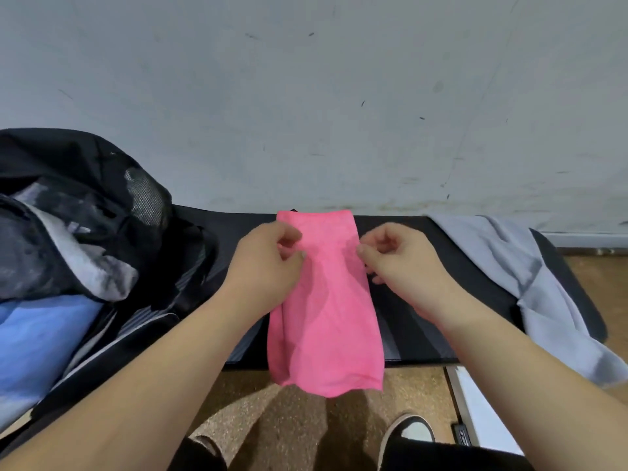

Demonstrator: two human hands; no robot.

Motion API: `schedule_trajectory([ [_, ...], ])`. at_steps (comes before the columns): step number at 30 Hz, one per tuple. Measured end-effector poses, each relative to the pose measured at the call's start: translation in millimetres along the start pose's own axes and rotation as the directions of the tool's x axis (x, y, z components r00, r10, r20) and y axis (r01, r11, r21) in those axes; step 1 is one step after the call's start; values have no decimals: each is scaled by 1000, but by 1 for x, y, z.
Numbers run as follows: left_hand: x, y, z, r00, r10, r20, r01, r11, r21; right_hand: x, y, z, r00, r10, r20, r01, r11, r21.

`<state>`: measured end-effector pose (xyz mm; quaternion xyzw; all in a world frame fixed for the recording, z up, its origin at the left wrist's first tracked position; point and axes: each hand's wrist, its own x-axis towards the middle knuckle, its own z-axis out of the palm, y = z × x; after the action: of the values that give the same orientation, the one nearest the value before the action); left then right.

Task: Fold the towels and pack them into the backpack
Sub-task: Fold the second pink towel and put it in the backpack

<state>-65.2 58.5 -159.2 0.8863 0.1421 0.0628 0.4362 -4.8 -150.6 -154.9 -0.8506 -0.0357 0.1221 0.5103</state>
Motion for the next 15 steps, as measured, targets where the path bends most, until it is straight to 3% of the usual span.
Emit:
schedule_trajectory([
  [3, -24, 0, 1, 976, 112, 189, -147, 972, 182, -34, 2, -12, 984, 86, 157, -66, 989, -133],
  [6, -47, -8, -1, 931, 133, 341, -244, 920, 308, -69, 7, -18, 956, 151, 252, -80, 959, -271],
  [10, -72, -20, -4, 880, 168, 444, -326, 894, 307, -108, 17, -15, 951, 69, 302, 51, 927, -373],
  [15, -85, -27, -10, 868, 192, 458, -347, 895, 281, -128, 56, -1, 934, -106, 340, 279, 813, -512],
])
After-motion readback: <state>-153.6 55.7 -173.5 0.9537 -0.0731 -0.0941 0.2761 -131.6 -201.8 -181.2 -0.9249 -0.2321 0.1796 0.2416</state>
